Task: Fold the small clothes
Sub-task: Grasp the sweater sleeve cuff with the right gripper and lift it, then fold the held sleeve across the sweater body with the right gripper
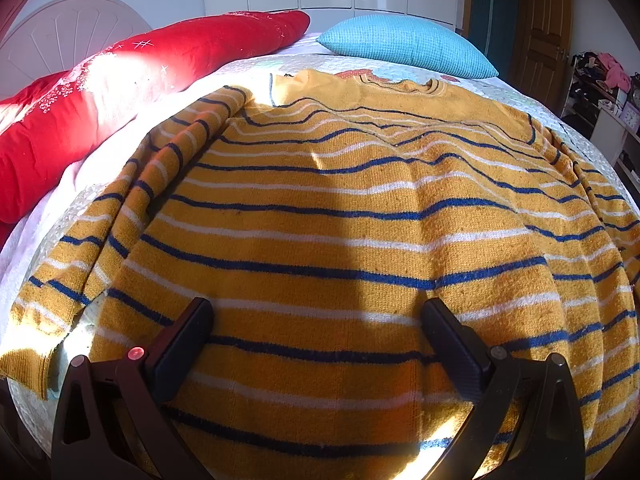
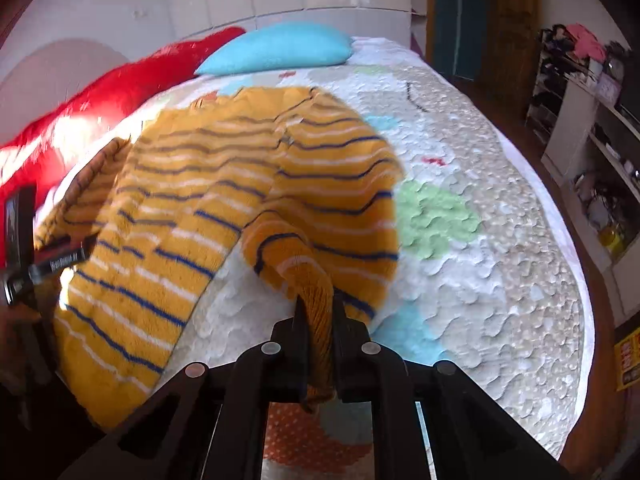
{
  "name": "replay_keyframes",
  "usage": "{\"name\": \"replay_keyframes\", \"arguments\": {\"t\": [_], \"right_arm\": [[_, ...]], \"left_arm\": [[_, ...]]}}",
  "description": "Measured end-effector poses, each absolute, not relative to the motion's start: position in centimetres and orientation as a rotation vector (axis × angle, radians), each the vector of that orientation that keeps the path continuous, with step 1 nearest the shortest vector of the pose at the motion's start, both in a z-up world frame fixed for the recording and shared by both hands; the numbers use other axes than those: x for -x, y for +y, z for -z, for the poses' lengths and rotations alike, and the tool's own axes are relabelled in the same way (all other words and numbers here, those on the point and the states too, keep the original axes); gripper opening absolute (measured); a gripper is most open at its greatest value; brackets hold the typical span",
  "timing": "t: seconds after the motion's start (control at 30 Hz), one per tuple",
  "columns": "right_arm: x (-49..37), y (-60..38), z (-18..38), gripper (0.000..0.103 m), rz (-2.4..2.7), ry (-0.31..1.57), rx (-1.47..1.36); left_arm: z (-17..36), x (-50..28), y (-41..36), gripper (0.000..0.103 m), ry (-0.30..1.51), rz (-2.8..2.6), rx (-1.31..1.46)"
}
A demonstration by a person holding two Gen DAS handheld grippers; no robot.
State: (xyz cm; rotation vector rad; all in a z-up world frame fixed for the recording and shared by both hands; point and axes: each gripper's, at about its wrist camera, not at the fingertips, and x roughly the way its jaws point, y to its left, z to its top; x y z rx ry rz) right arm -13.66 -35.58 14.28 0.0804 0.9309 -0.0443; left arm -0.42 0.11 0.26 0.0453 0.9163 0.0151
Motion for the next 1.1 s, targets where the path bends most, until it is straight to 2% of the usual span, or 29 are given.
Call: {"name": "replay_keyframes", "arguments": {"t": [0.13, 0.27, 0.4, 0.43, 0.5, 0.53, 0.87, 1.0, 1.07, 1.1], "right_arm": [[12.4, -43.7, -18.0, 0.010, 0.228, 0.812, -0.260], [10.8, -51.2, -18.2, 0.010, 0.455, 0.789, -0.389], [11.1, -55.3, -17.3, 0.021, 0.610, 0.796, -0.432], [11.8, -55.6, -17.5, 0.022, 0.616, 0.774, -0.453], [13.3, -56.3, -17.8, 0.036, 0.616, 0.735, -0.486], [14.0, -56.4, -17.8, 0.038, 0.597, 0.723, -0.505], [14.7, -55.2, -11.8, 0.038, 0.419, 0.771, -0.747], [13.9, -57.2, -10.4, 0.050, 0.447, 0.693, -0.880], [13.4, -58.1, -10.3, 0.050, 0.481, 0.667, -0.912], [13.1, -58.5, -10.3, 0.037, 0.498, 0.661, -0.922]], "left_arm": [[-0.3, 0.4, 0.2, 0.103, 0.916, -0.017, -0.048], [-0.2, 0.4, 0.2, 0.103, 0.915, -0.018, -0.049], [-0.3, 0.4, 0.2, 0.103, 0.916, -0.017, -0.049], [-0.3, 0.4, 0.2, 0.103, 0.915, -0.018, -0.049], [-0.3, 0.4, 0.2, 0.103, 0.914, -0.018, -0.050], [-0.3, 0.4, 0.2, 0.103, 0.913, -0.019, -0.051], [-0.3, 0.5, 0.1, 0.103, 0.918, -0.019, -0.047], [-0.3, 0.5, 0.1, 0.103, 0.917, -0.020, -0.049], [-0.3, 0.5, 0.1, 0.103, 0.915, -0.021, -0.049], [-0.3, 0.5, 0.1, 0.103, 0.916, -0.020, -0.049]]}}
